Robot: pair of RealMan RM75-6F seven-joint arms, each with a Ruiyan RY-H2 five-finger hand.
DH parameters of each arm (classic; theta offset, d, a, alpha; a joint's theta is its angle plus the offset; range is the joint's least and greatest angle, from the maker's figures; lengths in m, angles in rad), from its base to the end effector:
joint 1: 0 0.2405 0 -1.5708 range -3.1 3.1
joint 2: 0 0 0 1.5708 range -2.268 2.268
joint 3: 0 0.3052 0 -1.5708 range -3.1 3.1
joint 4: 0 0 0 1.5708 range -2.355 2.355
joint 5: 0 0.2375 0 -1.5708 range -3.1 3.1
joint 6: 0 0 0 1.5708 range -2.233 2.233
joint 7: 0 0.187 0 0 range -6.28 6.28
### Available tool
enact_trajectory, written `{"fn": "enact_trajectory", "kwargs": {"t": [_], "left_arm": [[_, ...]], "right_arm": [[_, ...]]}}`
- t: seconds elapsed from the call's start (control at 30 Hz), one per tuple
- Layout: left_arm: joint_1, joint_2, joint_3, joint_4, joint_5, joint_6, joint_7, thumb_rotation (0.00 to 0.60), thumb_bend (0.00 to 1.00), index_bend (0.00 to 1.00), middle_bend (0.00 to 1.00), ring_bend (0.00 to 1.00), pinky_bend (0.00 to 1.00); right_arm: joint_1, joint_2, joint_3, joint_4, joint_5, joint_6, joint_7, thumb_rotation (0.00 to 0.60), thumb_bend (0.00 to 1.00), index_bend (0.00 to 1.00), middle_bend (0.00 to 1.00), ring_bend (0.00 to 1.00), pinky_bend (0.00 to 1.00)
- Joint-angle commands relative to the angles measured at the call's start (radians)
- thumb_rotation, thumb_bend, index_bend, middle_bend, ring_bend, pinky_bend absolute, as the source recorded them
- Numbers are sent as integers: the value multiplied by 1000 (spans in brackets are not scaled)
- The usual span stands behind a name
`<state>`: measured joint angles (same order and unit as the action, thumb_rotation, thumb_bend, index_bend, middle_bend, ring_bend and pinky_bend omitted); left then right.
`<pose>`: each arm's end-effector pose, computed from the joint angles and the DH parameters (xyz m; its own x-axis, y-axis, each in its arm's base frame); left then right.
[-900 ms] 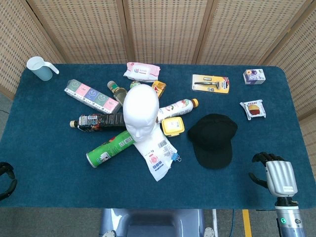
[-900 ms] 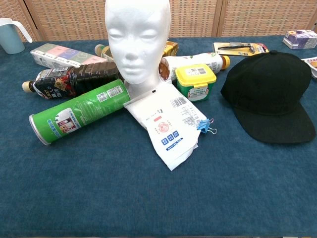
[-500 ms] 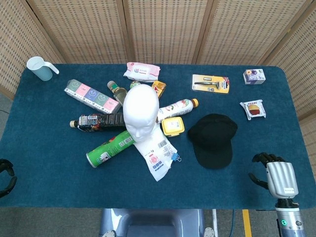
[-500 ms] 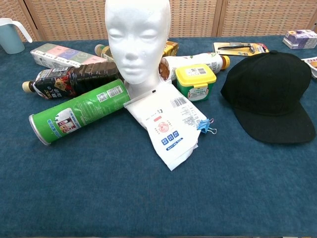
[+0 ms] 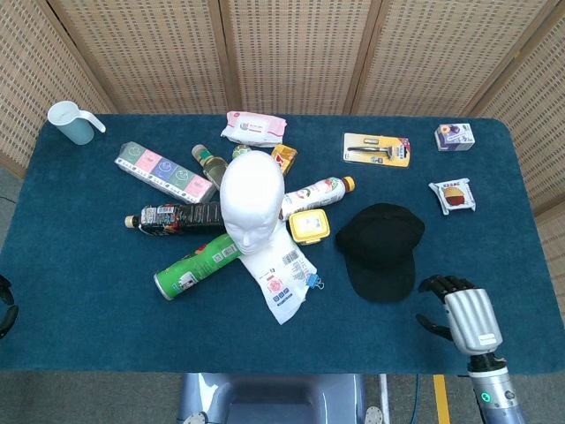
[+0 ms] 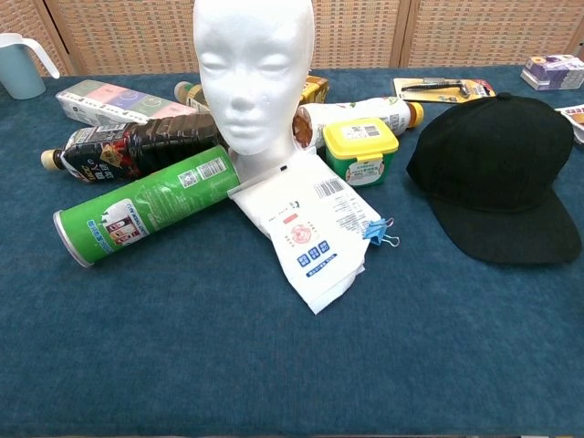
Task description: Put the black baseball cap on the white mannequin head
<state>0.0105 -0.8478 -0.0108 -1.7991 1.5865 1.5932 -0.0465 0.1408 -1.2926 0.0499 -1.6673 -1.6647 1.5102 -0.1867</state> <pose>-0.3377 0.1858 0.2372 0.4330 -0.0275 0.9010 0.9011 -0.0102 -0.4334 -0.2877 -0.2406 0.0856 0.3600 0.0589 0.9311 -0.9033 -0.2277 0.3637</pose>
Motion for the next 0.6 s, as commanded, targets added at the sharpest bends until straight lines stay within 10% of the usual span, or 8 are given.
{"fn": "enact_trajectory", "kwargs": {"t": [0.03, 0.6], "left_arm": [[-5, 8, -5, -1, -2, -1, -1, 600, 349, 550, 415, 289, 326], [-24, 26, -19, 0, -24, -19, -1, 600, 350, 551, 415, 289, 325]], "right_arm": [[30, -49, 8, 22, -16, -27, -36, 600, 116, 464, 507, 518, 566], [128, -280, 38, 239, 10, -114, -126, 600, 92, 549, 675, 715, 752]]}}
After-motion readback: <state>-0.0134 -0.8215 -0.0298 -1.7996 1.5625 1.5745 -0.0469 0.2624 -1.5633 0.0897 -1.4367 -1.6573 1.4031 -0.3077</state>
